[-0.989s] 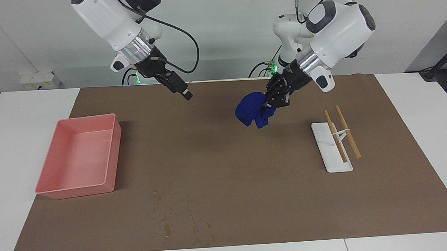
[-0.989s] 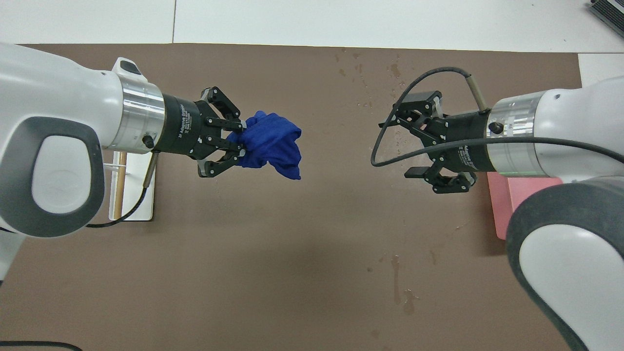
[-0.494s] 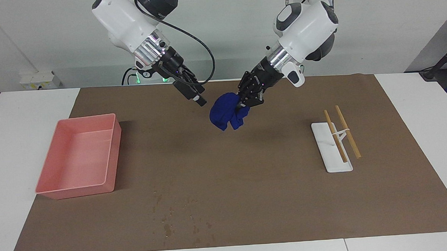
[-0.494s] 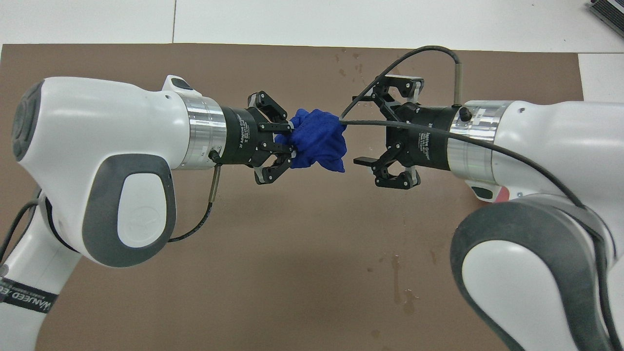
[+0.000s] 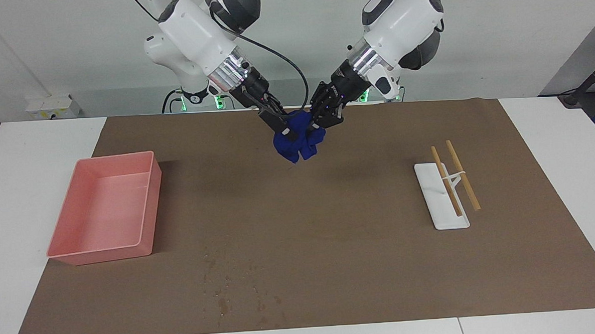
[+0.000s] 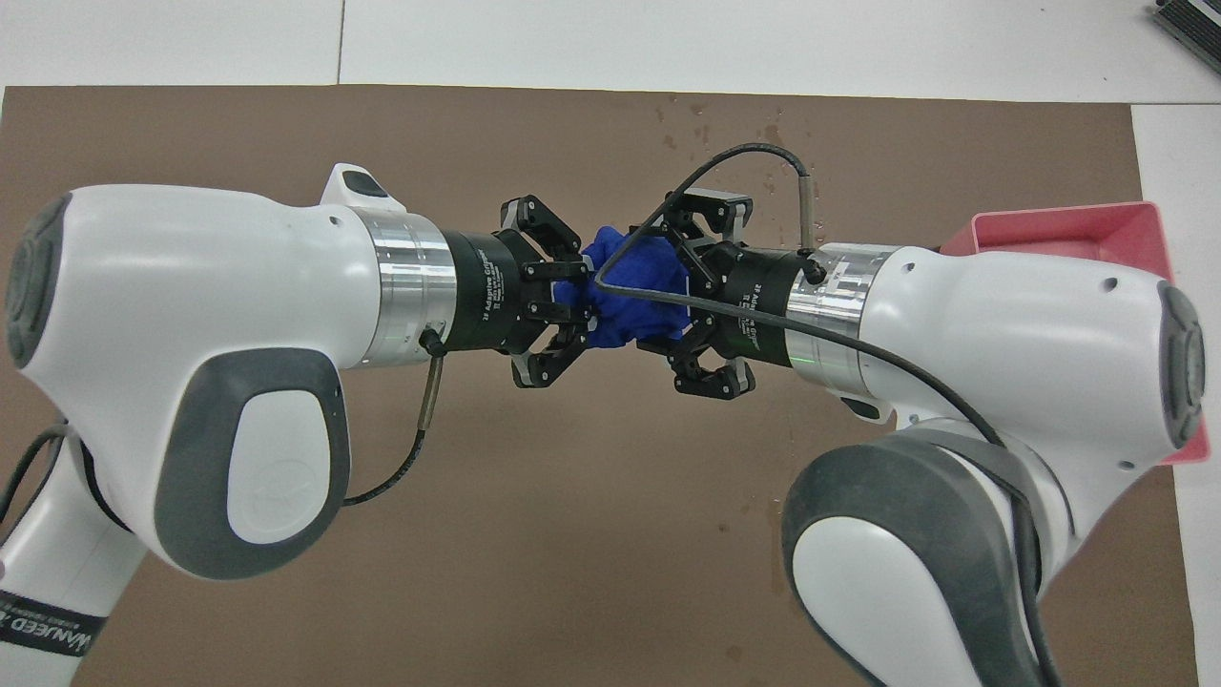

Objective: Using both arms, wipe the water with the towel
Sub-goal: 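Grasp the cloth with the right gripper and open the left gripper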

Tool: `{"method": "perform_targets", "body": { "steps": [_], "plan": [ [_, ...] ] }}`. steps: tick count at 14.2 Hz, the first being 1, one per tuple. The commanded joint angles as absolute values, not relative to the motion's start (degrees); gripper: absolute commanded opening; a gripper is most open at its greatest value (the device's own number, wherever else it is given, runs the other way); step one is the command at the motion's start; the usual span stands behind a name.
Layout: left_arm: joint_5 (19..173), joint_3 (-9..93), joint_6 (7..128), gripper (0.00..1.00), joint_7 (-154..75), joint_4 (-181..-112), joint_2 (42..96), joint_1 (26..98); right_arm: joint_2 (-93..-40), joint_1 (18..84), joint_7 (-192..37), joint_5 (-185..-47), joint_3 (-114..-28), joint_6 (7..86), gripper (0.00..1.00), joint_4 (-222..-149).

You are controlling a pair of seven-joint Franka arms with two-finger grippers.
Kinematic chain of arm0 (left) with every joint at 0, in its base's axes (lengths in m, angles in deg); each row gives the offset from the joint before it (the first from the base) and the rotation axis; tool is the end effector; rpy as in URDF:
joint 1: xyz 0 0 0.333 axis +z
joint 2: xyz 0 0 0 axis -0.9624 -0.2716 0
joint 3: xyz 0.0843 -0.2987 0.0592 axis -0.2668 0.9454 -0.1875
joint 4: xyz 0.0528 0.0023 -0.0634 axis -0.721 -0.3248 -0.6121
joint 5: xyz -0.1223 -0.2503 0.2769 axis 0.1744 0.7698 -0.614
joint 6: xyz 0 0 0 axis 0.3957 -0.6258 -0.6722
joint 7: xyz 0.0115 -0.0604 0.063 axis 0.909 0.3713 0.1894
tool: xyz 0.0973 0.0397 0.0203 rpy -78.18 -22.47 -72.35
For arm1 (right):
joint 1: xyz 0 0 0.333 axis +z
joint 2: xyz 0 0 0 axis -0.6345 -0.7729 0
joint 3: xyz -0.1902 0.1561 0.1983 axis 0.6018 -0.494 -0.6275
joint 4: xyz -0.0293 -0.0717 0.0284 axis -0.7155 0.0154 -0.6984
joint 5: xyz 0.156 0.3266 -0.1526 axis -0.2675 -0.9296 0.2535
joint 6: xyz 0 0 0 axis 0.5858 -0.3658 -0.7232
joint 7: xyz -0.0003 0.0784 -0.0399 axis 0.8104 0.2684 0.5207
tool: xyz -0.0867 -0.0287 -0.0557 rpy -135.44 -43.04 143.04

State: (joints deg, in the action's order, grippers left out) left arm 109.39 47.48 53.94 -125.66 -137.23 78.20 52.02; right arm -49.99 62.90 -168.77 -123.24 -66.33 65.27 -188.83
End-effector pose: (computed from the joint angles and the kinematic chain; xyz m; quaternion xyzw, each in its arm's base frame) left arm 0.5068 -0.3329 0.6010 0.6787 0.6387 -0.2028 0.3005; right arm 0.5344 0.2698 0.5801 -0.7215 0.5847 0.0864 0.3608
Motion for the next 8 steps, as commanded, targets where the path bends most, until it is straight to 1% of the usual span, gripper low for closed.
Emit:
{"method": "perform_targets", "body": {
  "steps": [1, 2, 3, 4, 5, 7, 8],
  "plan": [
    [110.49, 46.63, 54.40, 0.00, -125.23, -141.54, 82.09, 50.43, -49.64, 63.20, -169.02, -124.77, -66.40, 67.60, 1.00, -189.75],
    [110.58, 46.63, 54.40, 0.00, -125.40, -141.46, 82.27, 50.34, -49.73, 63.20, -168.76, -124.77, -66.40, 67.61, 1.00, -189.75],
    [110.67, 46.63, 54.49, 0.00, -125.49, -141.46, 82.71, 50.34, -49.82, 63.20, -168.24, -124.77, -66.40, 67.61, 0.83, -189.75],
    [110.75, 46.63, 54.66, 0.00, -125.66, -141.37, 82.97, 50.25, -49.99, 63.20, -167.97, -124.68, -66.40, 67.78, 0.59, -189.75],
    [110.84, 46.63, 54.92, 0.00, -125.75, -141.28, 82.97, 50.25, -49.99, 63.20, -167.45, -124.77, -66.40, 67.78, 0.36, -189.75],
    [110.84, 46.63, 55.10, 0.00, -125.75, -141.28, 82.97, 50.34, -49.99, 63.20, -166.83, -124.77, -66.40, 67.78, 0.03, -189.75],
    [110.84, 46.63, 55.10, 0.00, -125.75, -141.28, 82.97, 50.34, -49.99, 63.11, -166.83, -124.68, -66.40, 67.78, 0.00, -189.75]
  ]
}}
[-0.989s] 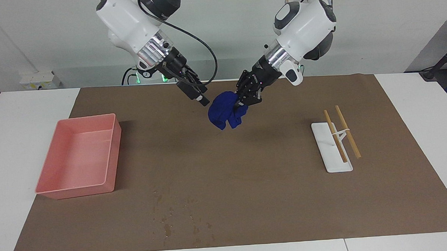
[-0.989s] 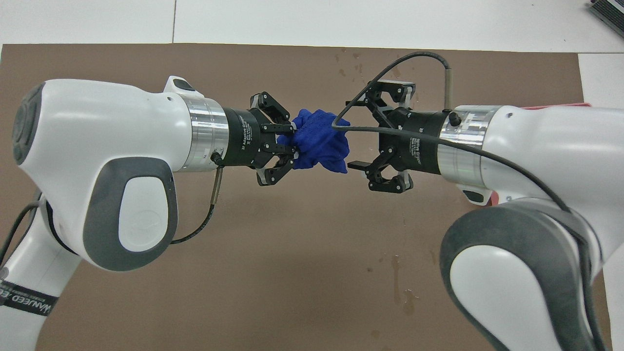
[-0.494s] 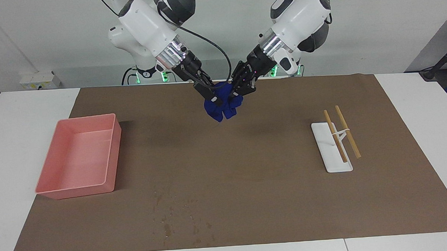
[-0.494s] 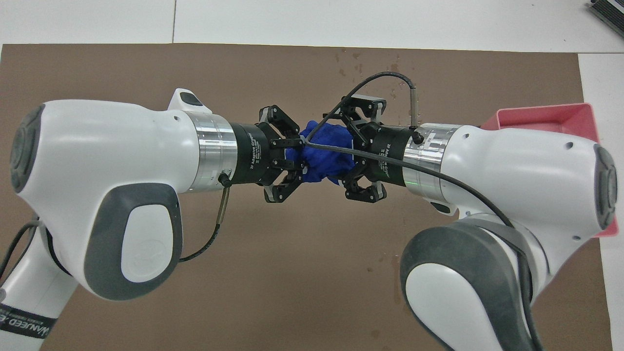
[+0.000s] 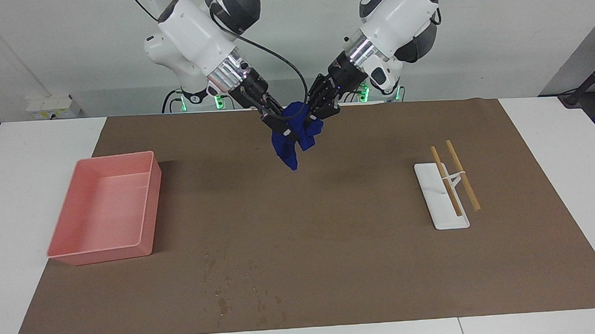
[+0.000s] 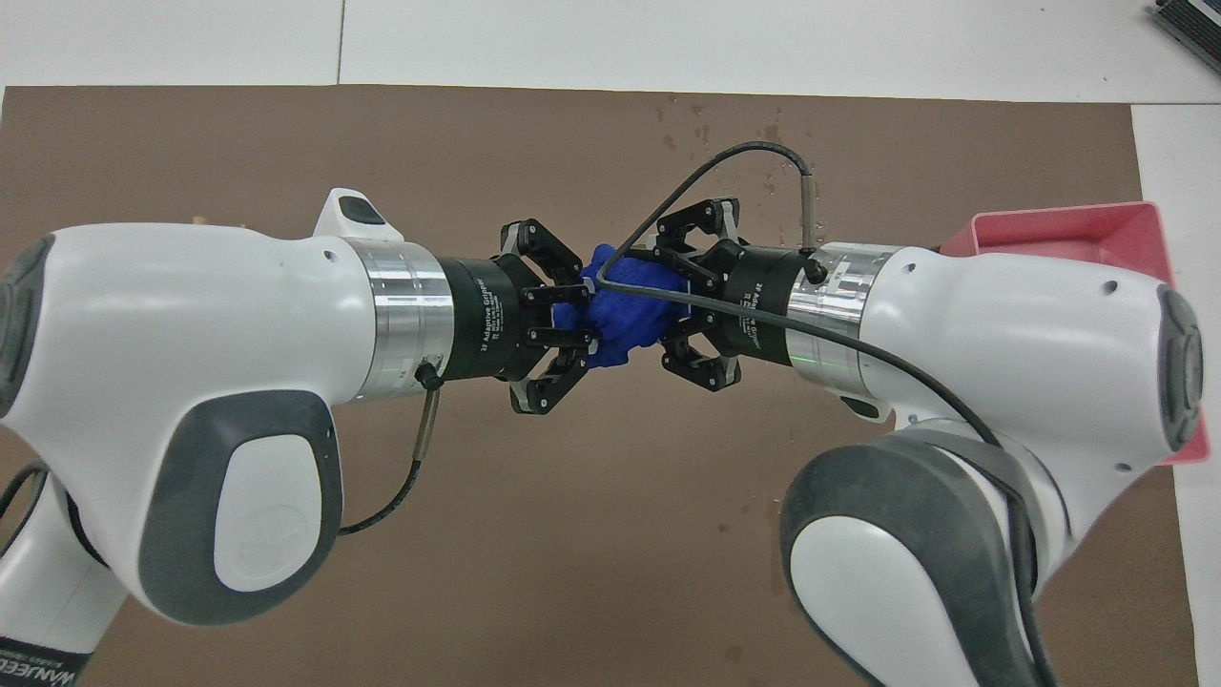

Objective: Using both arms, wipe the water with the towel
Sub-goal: 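Grasp the cloth with the right gripper and open the left gripper, then lower the cloth to the table with the right gripper while the left retracts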

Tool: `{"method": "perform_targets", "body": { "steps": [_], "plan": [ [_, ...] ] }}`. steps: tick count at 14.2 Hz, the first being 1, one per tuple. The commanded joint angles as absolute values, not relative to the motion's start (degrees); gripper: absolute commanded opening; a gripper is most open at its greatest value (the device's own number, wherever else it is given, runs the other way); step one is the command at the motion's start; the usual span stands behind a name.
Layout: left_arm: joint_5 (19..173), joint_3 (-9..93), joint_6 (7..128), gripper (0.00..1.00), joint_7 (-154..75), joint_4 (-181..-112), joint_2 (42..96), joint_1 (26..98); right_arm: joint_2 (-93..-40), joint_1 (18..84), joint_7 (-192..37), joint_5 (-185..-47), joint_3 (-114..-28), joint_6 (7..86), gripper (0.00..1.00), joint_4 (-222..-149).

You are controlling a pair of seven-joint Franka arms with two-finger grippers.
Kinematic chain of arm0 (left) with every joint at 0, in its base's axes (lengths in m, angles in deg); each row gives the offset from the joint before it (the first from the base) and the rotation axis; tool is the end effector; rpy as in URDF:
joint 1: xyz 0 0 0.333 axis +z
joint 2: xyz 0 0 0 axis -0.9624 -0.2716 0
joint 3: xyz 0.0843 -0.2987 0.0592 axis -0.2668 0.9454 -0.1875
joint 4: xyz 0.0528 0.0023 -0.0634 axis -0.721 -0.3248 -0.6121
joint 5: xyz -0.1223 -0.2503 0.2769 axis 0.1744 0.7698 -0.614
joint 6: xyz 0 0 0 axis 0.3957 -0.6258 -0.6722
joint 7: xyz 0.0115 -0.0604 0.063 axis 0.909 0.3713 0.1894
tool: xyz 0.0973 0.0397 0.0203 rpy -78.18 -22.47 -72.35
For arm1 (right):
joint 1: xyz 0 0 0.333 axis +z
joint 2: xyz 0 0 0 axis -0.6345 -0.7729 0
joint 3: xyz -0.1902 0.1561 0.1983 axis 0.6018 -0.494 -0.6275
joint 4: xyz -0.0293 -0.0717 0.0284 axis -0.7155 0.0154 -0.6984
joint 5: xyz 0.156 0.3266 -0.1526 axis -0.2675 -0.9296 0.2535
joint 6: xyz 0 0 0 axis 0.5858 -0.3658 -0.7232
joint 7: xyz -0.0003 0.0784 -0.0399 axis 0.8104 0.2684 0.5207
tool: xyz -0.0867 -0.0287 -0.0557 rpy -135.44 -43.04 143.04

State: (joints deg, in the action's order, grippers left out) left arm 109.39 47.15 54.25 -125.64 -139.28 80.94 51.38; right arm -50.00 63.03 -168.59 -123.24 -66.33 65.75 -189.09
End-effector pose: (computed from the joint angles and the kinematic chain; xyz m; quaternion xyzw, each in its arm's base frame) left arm 0.4921 -0.3295 0.6111 0.6810 0.6351 -0.1975 0.3064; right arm 0.5341 0.2704 0.5785 -0.7218 0.5841 0.0844 0.3616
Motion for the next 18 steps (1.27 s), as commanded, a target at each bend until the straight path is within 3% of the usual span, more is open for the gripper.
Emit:
{"method": "perform_targets", "body": {
  "steps": [1, 7, 8, 9, 12, 15, 18],
  "plan": [
    [110.93, 46.63, 55.36, 0.00, -125.75, -141.28, 82.97, 50.25, -49.99, 63.11, -166.83, -124.77, -66.40, 67.78, 0.00, -189.66],
    [110.67, 46.54, 55.45, 0.00, -125.58, -141.37, 82.97, 49.98, -49.99, 63.11, -166.03, -124.68, -66.40, 67.61, 0.00, -189.66],
    [110.41, 46.54, 55.45, 0.43, -125.32, -141.11, 82.89, 49.98, -49.99, 63.11, -166.03, -124.68, -66.40, 67.61, 0.00, -189.66],
    [109.97, 46.54, 55.37, 0.99, -126.01, -140.76, 82.71, 49.98, -49.99, 63.11, -166.03, -124.68, -66.40, 67.61, 0.00, -189.66],
    [102.98, 46.54, 55.10, 1.00, -124.71, -139.53, 82.01, 50.16, -49.91, 63.11, -163.59, -124.07, -66.40, 66.30, 0.00, -189.58],
    [92.75, 45.93, 54.40, 1.00, -120.85, -138.55, 81.74, 51.04, -49.38, 62.68, -154.37, -122.58, -66.23, 59.81, 0.00, -189.57],
    [92.47, 45.75, 50.12, 1.00, -107.27, -139.17, 82.01, 57.87, -49.11, 62.32, -147.07, -115.65, -66.05, 54.96, 0.00, -189.57]
  ]
}}
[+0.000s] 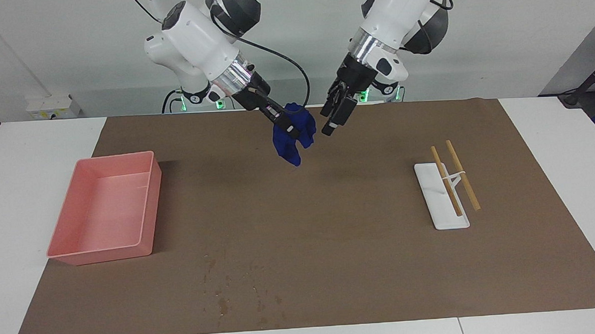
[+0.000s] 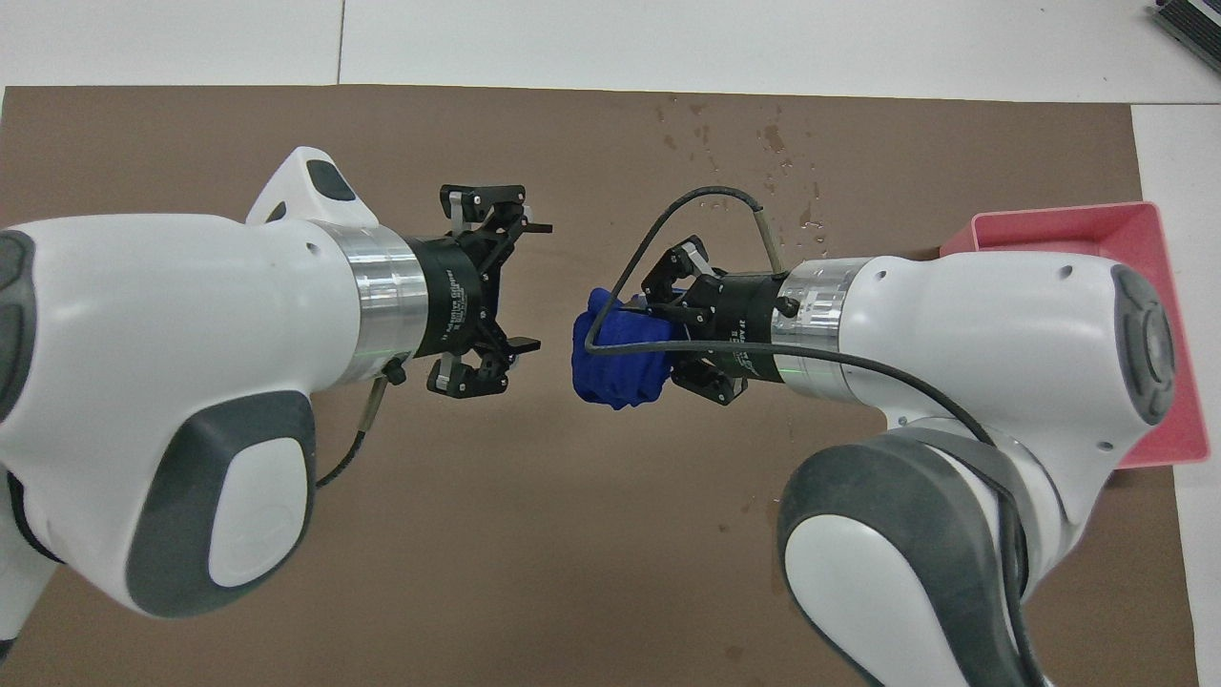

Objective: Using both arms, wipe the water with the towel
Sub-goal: 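Lower the cloth to the table with the right gripper while the left retracts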

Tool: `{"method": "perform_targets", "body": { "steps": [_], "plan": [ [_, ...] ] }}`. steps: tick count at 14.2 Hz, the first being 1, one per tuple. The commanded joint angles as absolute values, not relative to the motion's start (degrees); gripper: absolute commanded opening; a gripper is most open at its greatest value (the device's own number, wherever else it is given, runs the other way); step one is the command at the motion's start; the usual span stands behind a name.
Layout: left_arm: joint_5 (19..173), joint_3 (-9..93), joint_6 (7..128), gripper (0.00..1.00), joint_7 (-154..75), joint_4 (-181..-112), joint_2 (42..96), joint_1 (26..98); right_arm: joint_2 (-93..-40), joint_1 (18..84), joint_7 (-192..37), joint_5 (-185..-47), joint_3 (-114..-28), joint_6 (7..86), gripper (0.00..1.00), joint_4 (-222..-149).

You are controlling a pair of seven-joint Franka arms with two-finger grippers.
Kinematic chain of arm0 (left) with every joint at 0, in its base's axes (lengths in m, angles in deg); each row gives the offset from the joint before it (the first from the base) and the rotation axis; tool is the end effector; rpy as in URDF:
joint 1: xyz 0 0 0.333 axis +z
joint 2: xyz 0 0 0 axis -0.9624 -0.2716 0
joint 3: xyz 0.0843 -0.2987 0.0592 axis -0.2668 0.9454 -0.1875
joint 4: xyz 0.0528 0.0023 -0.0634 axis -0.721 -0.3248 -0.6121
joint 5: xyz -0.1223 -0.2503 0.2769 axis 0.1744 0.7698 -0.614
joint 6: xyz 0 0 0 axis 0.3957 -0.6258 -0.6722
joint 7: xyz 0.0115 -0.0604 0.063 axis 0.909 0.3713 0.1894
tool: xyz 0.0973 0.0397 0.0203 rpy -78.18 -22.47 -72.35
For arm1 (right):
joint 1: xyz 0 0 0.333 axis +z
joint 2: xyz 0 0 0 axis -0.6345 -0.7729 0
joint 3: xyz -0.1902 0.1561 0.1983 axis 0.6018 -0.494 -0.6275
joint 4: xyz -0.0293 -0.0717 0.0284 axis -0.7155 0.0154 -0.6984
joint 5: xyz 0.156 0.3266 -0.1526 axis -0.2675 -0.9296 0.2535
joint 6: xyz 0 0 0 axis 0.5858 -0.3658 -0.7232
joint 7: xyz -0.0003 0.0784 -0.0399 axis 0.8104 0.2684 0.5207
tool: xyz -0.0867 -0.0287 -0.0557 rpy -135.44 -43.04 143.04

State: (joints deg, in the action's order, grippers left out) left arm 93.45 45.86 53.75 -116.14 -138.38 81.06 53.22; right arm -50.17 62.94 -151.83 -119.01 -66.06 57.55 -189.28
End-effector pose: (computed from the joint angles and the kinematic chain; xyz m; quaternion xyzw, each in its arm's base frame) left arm 0.5122 -0.2941 0.6145 0.7733 0.5686 -0.0502 0.2760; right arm 0.5251 0.2731 0.5597 -0.8353 0.4514 0.0610 0.3078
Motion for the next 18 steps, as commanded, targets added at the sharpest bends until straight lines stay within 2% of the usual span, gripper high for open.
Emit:
{"method": "perform_targets", "body": {
  "steps": [1, 4, 7, 9, 12, 16, 18],
  "plan": [
    [92.47, 45.75, 47.22, 1.00, -99.81, -138.82, 82.09, 60.85, -48.94, 61.71, -143.83, -113.89, -66.05, 53.38, 0.00, -189.66],
    [86.53, 45.66, 40.10, 1.00, -79.13, -136.72, 81.92, 64.04, -48.41, 58.03, -129.52, -109.23, -66.05, 47.14, 0.00, -189.75],
    [77.99, 45.58, 33.15, 1.00, -66.40, -134.17, 81.66, 64.75, -47.80, 54.25, -117.30, -108.69, -66.05, 47.04, 0.00, -193.08],
    [75.70, 45.58, 27.88, 1.00, -54.53, -132.15, 80.87, 67.72, -47.71, 52.05, -109.47, -105.99, -65.96, 46.78, 0.00, -194.58],
    [71.57, 45.58, 23.65, 1.00, -40.53, -130.82, 80.69, 69.23, -47.44, 52.47, -100.13, -95.62, -66.23, 45.99, 0.00, -196.77],
    [70.51, 43.92, 19.95, 1.00, -28.76, -130.47, 80.43, 69.93, -49.28, 53.53, -97.93, -92.70, -66.31, 47.13, 0.00, -198.80],
    [70.94, 43.38, 20.03, 1.00, -27.93, -130.20, 80.51, 71.68, -51.39, 52.05, -93.20, -90.76, -66.31, 48.53, 0.00, -200.03]
  ]
}}
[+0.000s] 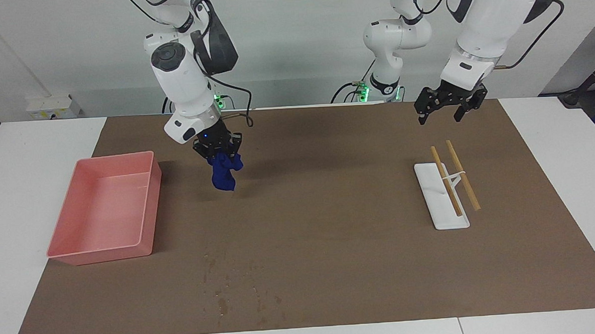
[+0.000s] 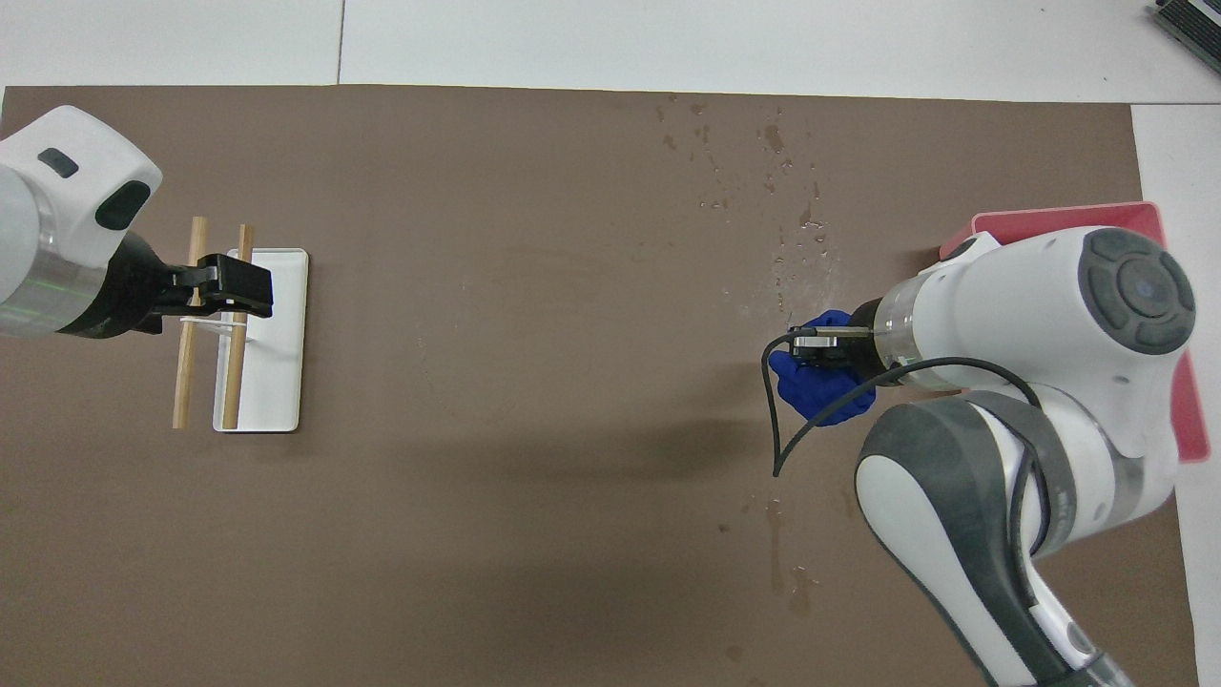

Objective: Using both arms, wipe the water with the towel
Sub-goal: 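Lower the cloth to the table with the right gripper while the left retracts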

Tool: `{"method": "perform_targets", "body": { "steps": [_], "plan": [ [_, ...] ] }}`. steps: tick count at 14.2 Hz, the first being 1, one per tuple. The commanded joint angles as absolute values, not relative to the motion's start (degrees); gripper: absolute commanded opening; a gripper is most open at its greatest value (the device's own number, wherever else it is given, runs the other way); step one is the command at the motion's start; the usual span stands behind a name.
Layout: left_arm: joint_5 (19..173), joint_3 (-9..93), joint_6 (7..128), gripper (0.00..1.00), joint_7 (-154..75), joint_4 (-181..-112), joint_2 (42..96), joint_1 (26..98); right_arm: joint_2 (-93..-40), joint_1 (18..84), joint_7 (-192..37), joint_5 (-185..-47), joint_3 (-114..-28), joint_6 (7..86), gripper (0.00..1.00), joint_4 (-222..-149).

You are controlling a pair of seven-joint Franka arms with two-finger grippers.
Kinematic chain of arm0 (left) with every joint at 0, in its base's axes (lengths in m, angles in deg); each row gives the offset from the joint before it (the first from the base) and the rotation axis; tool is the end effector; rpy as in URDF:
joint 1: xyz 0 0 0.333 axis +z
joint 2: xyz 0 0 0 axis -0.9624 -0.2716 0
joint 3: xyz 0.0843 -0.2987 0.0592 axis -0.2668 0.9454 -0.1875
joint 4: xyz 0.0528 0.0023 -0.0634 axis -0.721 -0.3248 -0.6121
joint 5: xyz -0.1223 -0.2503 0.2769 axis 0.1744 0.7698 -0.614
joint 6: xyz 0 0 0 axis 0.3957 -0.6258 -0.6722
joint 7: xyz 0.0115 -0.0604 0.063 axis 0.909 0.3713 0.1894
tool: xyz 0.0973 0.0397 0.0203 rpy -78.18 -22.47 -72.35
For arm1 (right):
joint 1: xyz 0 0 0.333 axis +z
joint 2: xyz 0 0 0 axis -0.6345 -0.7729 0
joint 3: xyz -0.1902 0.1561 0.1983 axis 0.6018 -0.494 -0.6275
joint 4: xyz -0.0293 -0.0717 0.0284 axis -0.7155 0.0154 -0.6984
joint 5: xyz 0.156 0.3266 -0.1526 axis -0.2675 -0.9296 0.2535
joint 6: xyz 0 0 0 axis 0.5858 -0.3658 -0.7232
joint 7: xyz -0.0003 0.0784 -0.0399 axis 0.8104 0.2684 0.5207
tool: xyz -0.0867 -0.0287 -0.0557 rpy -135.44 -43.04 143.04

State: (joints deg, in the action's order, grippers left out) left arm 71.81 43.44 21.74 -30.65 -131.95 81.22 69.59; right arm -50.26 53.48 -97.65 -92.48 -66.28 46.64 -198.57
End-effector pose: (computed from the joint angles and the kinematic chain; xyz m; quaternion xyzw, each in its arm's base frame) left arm 0.5387 -0.0932 0.6088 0.9997 -0.0238 -0.0022 0.0074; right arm 0.5253 0.1639 0.4538 -0.9984 -0.0086 0.0019 0.0563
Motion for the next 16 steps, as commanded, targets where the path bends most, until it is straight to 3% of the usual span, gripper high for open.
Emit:
{"method": "perform_targets", "body": {
  "steps": [1, 3, 13, 16],
  "plan": [
    [71.38, 43.38, 20.47, 1.00, -27.93, -130.47, 80.69, 72.39, -52.27, 51.69, -92.39, -90.67, -66.31, 49.67, 0.00, -201.69],
    [71.38, 43.38, 20.74, 1.00, -28.28, -131.26, 80.95, 72.84, -52.45, 51.77, -91.51, -90.41, -66.31, 54.06, 0.00, -205.38],
    [71.37, 46.98, 18.01, 1.00, -24.42, -129.94, 80.60, 77.58, -53.33, 45.89, -93.61, -91.81, -66.31, 54.34, 0.00, -214.61],
    [71.29, 46.89, 18.36, 1.00, -24.77, -130.73, 80.95, 76.88, -52.81, 45.71, -97.20, -99.43, -66.40, 54.42, 0.00, -216.47]
  ]
}}
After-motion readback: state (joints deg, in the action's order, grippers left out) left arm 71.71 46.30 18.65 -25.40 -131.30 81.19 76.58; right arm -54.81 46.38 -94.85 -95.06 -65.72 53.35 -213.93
